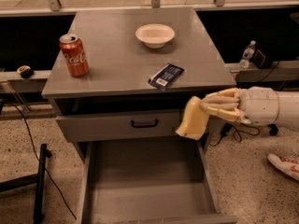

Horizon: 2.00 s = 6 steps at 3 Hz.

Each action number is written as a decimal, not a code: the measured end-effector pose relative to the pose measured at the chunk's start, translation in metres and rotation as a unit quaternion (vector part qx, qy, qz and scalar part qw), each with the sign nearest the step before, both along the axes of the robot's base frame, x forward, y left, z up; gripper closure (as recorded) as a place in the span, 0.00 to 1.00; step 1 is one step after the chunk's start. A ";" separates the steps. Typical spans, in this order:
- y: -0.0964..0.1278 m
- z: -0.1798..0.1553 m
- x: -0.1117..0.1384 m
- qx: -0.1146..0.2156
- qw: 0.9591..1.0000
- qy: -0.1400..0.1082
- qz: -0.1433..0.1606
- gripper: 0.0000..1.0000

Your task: Pick sponge from middle drawer and place on counter

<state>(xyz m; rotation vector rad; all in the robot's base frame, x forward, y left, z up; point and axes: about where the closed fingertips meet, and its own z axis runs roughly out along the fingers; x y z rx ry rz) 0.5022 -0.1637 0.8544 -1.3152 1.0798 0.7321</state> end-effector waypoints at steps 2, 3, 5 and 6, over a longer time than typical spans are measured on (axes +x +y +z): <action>0.045 0.103 0.082 -0.191 0.978 0.000 -0.083 1.00; 0.042 0.119 0.136 -0.227 0.964 0.036 -0.133 1.00; 0.000 0.109 0.205 -0.203 0.947 0.151 -0.198 1.00; -0.009 0.081 0.220 -0.219 0.940 0.183 -0.185 0.96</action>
Offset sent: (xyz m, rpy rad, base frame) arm 0.1507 0.0702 0.1448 -0.5547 0.1353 -0.2926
